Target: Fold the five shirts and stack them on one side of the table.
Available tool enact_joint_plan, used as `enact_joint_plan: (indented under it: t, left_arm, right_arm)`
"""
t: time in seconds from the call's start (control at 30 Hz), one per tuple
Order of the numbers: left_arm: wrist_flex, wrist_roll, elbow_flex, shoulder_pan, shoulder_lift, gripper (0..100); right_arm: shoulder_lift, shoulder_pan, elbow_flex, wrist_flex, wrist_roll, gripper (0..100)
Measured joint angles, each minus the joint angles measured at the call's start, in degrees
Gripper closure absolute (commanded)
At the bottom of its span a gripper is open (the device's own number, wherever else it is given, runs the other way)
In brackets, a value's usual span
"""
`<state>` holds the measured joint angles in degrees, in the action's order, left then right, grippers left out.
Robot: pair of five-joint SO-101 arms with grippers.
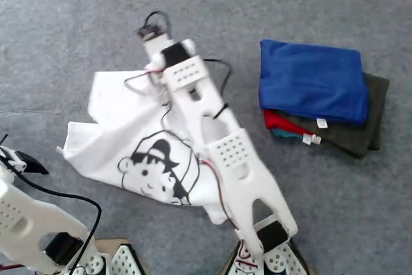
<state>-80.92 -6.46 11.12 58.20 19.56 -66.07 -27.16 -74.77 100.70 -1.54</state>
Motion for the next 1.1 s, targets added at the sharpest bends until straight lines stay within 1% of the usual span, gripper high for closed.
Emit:
enact_joint_plan:
  t: [0.13, 0.2, 0.33, 0.43, 0.47, 0.5, 0.63, 0.7, 0.77, 0.9, 1.1]
  left_arm:
    - [0.0, 0.0, 0.0, -0.35, 0.0, 72]
    - [0.0, 0.0, 0.0, -0.88, 0.0, 72]
    - [0.0, 0.0, 0.0, -3.69, 0.0, 72]
    - [0.0, 1.85, 0.0, -6.42, 0.0, 72]
    - [0.0, 2.2, -0.26, -7.3, 0.0, 72]
    - [0.0, 2.55, -0.7, -8.0, 0.0, 72]
    - [0.0, 4.92, -4.4, -10.55, 0.35, 72]
    - [0.79, 6.42, -6.07, -11.69, 0.53, 72]
    - [2.73, 7.91, -6.77, -12.84, 1.67, 72]
    - [6.95, 11.87, -7.3, -14.24, 4.66, 72]
    - [7.47, 18.73, -11.25, -14.59, 8.0, 72]
  right_arm:
    - [9.49, 5.36, 16.88, 0.0, 0.0, 98.4]
    - [14.24, 7.38, 27.16, 0.0, -1.49, 98.4]
    - [23.65, 8.35, 46.95, -0.09, -4.66, 98.3]
    - [29.8, 9.41, 56.7, -0.09, -5.27, 97.6]
    - [31.38, 10.02, 58.73, -0.09, -5.8, 95.0]
    - [32.62, 10.81, 60.22, -0.09, -6.51, 90.7]
    - [35.52, 13.8, 61.45, -0.09, -8.7, 67.6]
    - [37.01, 14.07, 61.45, -0.09, -10.9, 60.7]
    - [38.95, 13.98, 61.45, -0.09, -12.04, 60.0]
    - [43.34, 13.98, 61.45, -0.09, -12.84, 63.2]
    - [46.68, 14.07, 55.47, -0.35, -12.84, 71.3]
